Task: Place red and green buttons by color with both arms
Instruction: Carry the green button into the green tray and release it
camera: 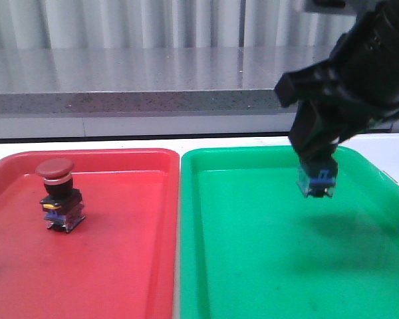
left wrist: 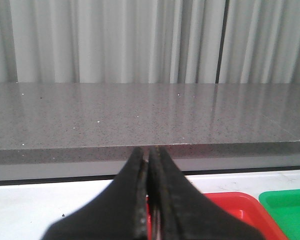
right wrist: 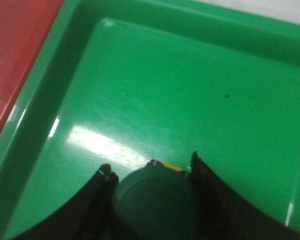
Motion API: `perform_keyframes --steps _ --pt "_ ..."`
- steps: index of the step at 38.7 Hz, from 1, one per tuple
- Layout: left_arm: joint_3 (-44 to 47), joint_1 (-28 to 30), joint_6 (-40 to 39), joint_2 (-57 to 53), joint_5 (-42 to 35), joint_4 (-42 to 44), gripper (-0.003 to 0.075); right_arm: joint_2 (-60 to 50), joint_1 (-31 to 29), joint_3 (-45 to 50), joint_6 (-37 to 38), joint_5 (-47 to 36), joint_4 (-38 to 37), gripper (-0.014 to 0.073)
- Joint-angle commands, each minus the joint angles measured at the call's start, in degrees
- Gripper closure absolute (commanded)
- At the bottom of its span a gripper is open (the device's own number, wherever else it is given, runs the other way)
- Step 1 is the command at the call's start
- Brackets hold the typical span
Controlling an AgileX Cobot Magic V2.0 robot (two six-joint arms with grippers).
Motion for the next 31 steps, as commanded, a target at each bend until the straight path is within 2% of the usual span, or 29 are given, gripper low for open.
perform_keyframes --steps 1,14,18,23,25,31 --pt "-1.3 0.0 -0.4 0.7 -4.8 -0.3 0.074 0.0 1.1 -0.5 -0.7 -6.8 0.5 0.0391" --pt "-1.3 0.0 -0.4 0.7 -4.8 -0.3 0.074 5.5 1.1 -0.5 -0.7 -8.4 0.6 0.0375" --pt "-1.3 0.0 -0.4 0.7 -4.8 -0.3 0.074 5.0 1.1 -0.5 -0.7 -8.3 0.6 0.0263" --pt "-1.3 0.0 -0.4 0.7 -4.8 -0.3 0.074 3.1 1.1 -0.5 -0.7 -7.9 0.6 0.0036" --pt "-1.3 0.0 -0.4 0.7 -4.8 -0.3 0.074 1.4 1.1 -0.7 -0.7 -7.5 0.6 -0.0012" --pt "-1.3 0.0 -0.4 0.7 -4.8 -0.3 0.074 -5.9 0.5 -4.2 -0.2 -2.7 0.6 0.0007"
